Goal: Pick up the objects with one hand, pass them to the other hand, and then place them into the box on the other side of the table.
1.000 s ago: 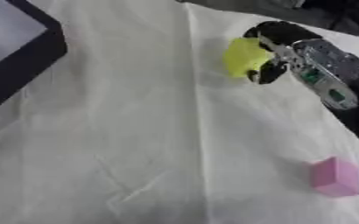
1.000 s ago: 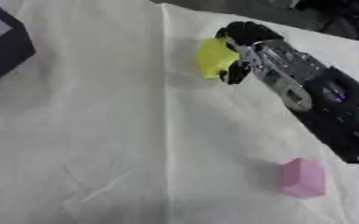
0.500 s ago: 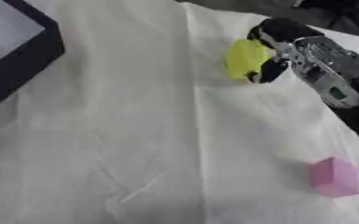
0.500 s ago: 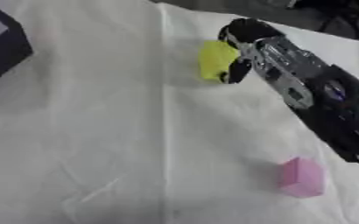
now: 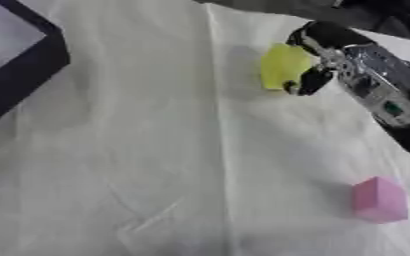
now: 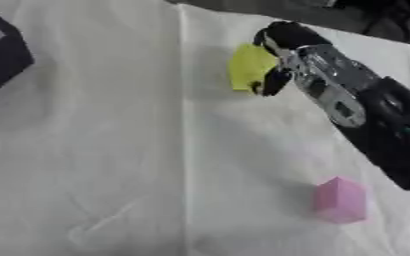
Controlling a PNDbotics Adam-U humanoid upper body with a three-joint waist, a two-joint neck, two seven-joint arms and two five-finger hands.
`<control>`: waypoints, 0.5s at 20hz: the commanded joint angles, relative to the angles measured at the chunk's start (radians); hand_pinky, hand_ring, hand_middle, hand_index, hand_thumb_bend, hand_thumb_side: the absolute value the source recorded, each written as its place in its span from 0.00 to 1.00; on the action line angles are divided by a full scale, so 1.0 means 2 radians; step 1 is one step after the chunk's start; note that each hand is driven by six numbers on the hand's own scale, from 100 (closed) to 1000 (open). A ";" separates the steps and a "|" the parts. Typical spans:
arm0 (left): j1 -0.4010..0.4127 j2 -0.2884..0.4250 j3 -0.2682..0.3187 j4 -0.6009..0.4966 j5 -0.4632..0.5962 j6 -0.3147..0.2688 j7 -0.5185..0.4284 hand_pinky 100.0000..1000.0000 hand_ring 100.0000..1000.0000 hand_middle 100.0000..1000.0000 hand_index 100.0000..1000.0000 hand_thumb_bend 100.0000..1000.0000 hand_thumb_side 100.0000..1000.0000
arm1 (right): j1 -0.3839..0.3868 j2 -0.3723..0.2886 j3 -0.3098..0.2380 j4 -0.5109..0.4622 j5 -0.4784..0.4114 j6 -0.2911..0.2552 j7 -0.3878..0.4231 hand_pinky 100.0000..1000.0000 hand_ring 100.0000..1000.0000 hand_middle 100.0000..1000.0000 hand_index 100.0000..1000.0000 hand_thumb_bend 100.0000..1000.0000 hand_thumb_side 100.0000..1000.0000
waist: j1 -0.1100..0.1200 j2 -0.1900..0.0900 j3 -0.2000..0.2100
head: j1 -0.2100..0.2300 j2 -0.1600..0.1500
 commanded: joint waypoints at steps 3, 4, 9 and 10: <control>0.005 0.010 0.008 -0.009 0.003 0.000 0.004 0.90 0.59 0.70 0.65 0.71 0.22 | 0.011 -0.023 -0.005 -0.036 -0.035 0.013 -0.032 0.88 0.71 0.43 0.47 0.29 0.00 | 0.012 -0.024 -0.014 | 0.014 0.009; 0.007 0.011 0.009 -0.009 0.003 0.001 0.004 0.90 0.59 0.70 0.65 0.71 0.22 | 0.016 -0.024 -0.004 -0.046 -0.041 0.015 -0.037 0.87 0.71 0.43 0.47 0.29 0.00 | 0.014 -0.027 -0.019 | 0.017 0.011; 0.016 0.012 0.011 -0.009 0.008 0.003 0.008 0.90 0.60 0.70 0.65 0.71 0.22 | 0.032 -0.025 0.000 -0.066 -0.076 0.010 -0.081 0.86 0.72 0.41 0.45 0.28 0.00 | 0.024 -0.042 -0.037 | 0.035 0.016; 0.018 0.012 0.012 -0.009 0.009 0.003 0.009 0.90 0.60 0.70 0.65 0.71 0.22 | 0.034 -0.026 0.001 -0.066 -0.085 0.007 -0.090 0.86 0.72 0.41 0.45 0.28 0.00 | 0.026 -0.046 -0.040 | 0.039 0.018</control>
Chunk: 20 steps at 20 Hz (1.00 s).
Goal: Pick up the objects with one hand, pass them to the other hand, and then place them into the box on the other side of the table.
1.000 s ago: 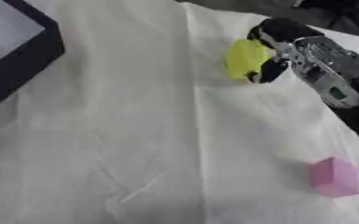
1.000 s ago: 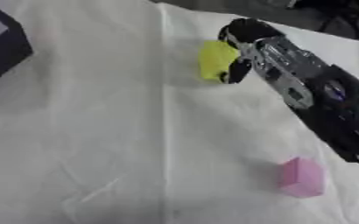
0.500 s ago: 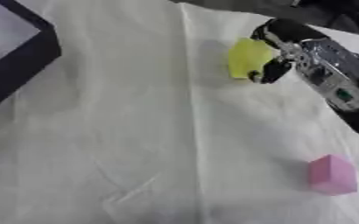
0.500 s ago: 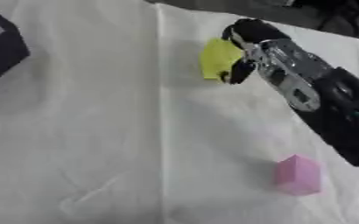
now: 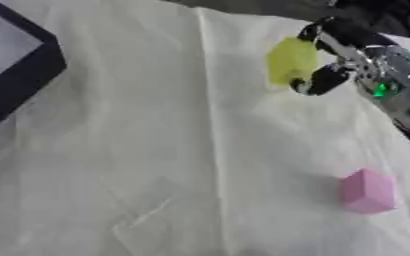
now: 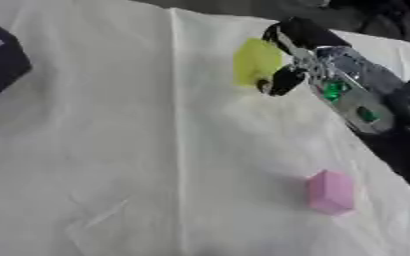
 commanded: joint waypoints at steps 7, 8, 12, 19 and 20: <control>0.010 0.013 0.010 -0.009 0.014 0.005 0.006 0.90 0.60 0.70 0.65 0.71 0.22 | 0.007 -0.022 0.010 -0.010 -0.083 -0.026 -0.071 0.85 0.69 0.44 0.48 0.27 0.00 | 0.018 -0.041 -0.024 | 0.034 0.020; 0.012 0.013 0.010 -0.009 0.016 0.006 0.007 0.90 0.60 0.70 0.65 0.71 0.22 | 0.006 -0.019 0.014 -0.010 -0.090 -0.029 -0.079 0.85 0.69 0.44 0.48 0.27 0.00 | 0.020 -0.045 -0.027 | 0.038 0.024; 0.020 0.013 0.011 -0.009 0.022 0.010 0.008 0.90 0.60 0.70 0.65 0.71 0.22 | -0.001 -0.005 0.032 -0.010 -0.118 -0.039 -0.107 0.80 0.67 0.44 0.49 0.26 0.00 | 0.029 -0.061 -0.040 | 0.056 0.039; 0.031 0.026 0.011 -0.009 0.026 0.014 0.008 0.90 0.60 0.70 0.65 0.70 0.22 | -0.012 0.038 0.059 -0.010 -0.167 -0.053 -0.159 0.76 0.63 0.44 0.49 0.26 0.00 | 0.042 -0.085 -0.065 | 0.077 0.064; 0.032 0.030 0.011 -0.009 0.026 0.013 0.007 0.90 0.60 0.70 0.65 0.70 0.22 | -0.015 0.050 0.064 -0.010 -0.173 -0.054 -0.166 0.77 0.62 0.44 0.49 0.26 0.00 | 0.043 -0.088 -0.068 | 0.080 0.068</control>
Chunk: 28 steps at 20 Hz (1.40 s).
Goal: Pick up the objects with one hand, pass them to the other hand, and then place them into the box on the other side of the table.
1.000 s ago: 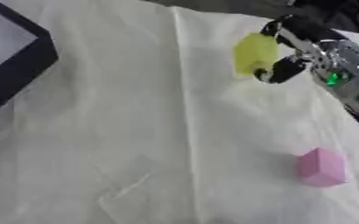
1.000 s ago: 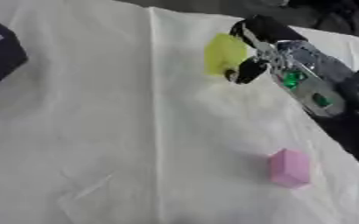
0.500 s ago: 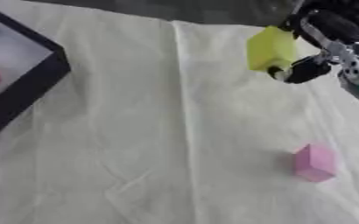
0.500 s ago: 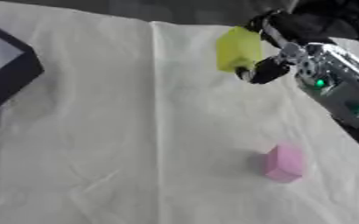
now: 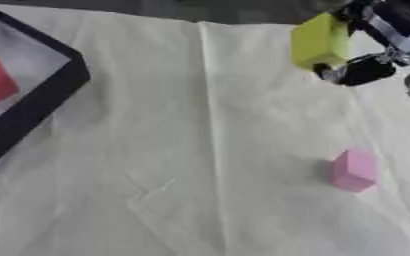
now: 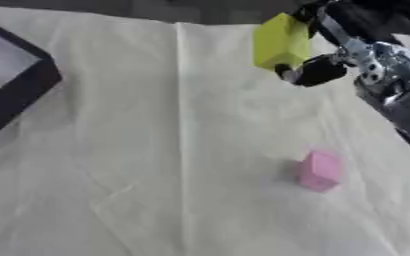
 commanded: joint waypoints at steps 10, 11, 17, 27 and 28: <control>-0.038 0.057 -0.020 -0.009 -0.004 -0.037 -0.041 0.89 0.60 0.70 0.66 0.69 0.23 | -0.040 0.100 0.050 -0.007 -0.024 0.000 -0.046 0.76 0.61 0.44 0.49 0.26 0.00 | 0.011 -0.032 -0.014 | 0.020 0.018; -0.042 0.060 -0.024 -0.009 -0.004 -0.041 -0.047 0.88 0.61 0.70 0.66 0.69 0.24 | -0.041 0.107 0.053 -0.007 -0.023 -0.002 -0.049 0.76 0.61 0.44 0.49 0.26 0.00 | 0.011 -0.033 -0.015 | 0.021 0.019; -0.068 0.070 -0.046 -0.009 -0.002 -0.062 -0.082 0.88 0.60 0.70 0.66 0.69 0.24 | -0.049 0.138 0.069 -0.007 -0.007 -0.014 -0.057 0.76 0.61 0.43 0.48 0.25 0.00 | 0.013 -0.039 -0.018 | 0.025 0.021; -0.137 0.063 -0.097 -0.009 -0.007 -0.069 -0.147 0.86 0.60 0.70 0.67 0.68 0.24 | -0.057 0.188 0.098 -0.007 -0.001 -0.018 -0.073 0.76 0.62 0.44 0.49 0.26 0.00 | 0.017 -0.045 -0.017 | 0.026 0.021; -0.148 0.059 -0.102 -0.009 -0.007 -0.068 -0.154 0.86 0.60 0.70 0.67 0.68 0.24 | -0.058 0.193 0.100 -0.007 0.000 -0.018 -0.075 0.76 0.62 0.44 0.49 0.26 0.00 | 0.018 -0.044 -0.014 | 0.025 0.021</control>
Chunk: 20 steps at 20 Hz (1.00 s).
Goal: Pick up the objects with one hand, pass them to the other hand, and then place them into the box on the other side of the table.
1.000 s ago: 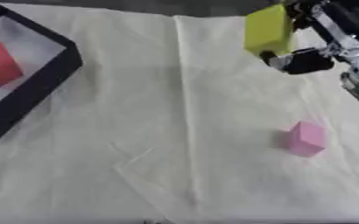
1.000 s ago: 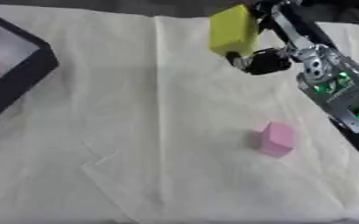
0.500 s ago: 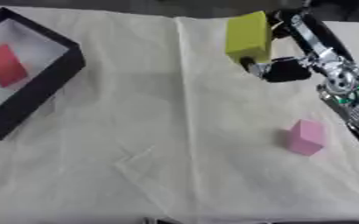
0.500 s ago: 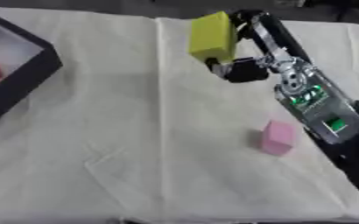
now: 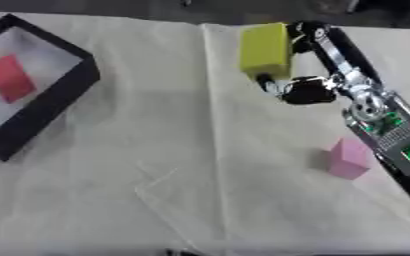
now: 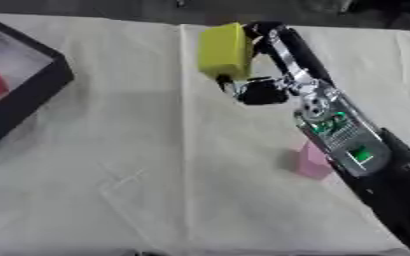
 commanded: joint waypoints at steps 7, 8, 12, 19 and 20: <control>-0.072 -0.026 -0.042 -0.008 -0.021 0.030 -0.055 0.84 0.60 0.70 0.68 0.67 0.24 | -0.015 0.032 0.023 -0.007 -0.008 -0.014 -0.014 0.76 0.61 0.44 0.49 0.27 0.00 | 0.007 -0.010 0.009 | -0.003 0.003; -0.076 -0.030 -0.045 -0.008 -0.024 0.034 -0.061 0.84 0.60 0.71 0.68 0.67 0.24 | -0.014 0.035 0.025 -0.007 -0.010 -0.015 -0.016 0.76 0.61 0.44 0.49 0.27 0.00 | 0.007 -0.010 0.010 | -0.002 0.003; -0.093 -0.042 -0.060 -0.008 -0.038 0.052 -0.082 0.85 0.61 0.71 0.68 0.67 0.24 | -0.014 0.046 0.036 -0.007 -0.005 -0.016 -0.027 0.76 0.61 0.44 0.49 0.27 0.00 | 0.008 -0.011 0.011 | -0.001 0.003; -0.128 -0.062 -0.082 -0.008 -0.070 0.077 -0.113 0.85 0.63 0.72 0.69 0.67 0.24 | -0.011 0.064 0.053 -0.007 -0.010 -0.009 -0.052 0.76 0.61 0.44 0.50 0.28 0.00 | 0.013 -0.011 0.017 | -0.005 0.003; -0.133 -0.064 -0.084 -0.008 -0.076 0.080 -0.117 0.85 0.63 0.72 0.69 0.67 0.24 | -0.011 0.066 0.056 -0.007 -0.010 -0.007 -0.054 0.76 0.61 0.44 0.50 0.28 0.00 | 0.014 -0.011 0.019 | -0.006 0.003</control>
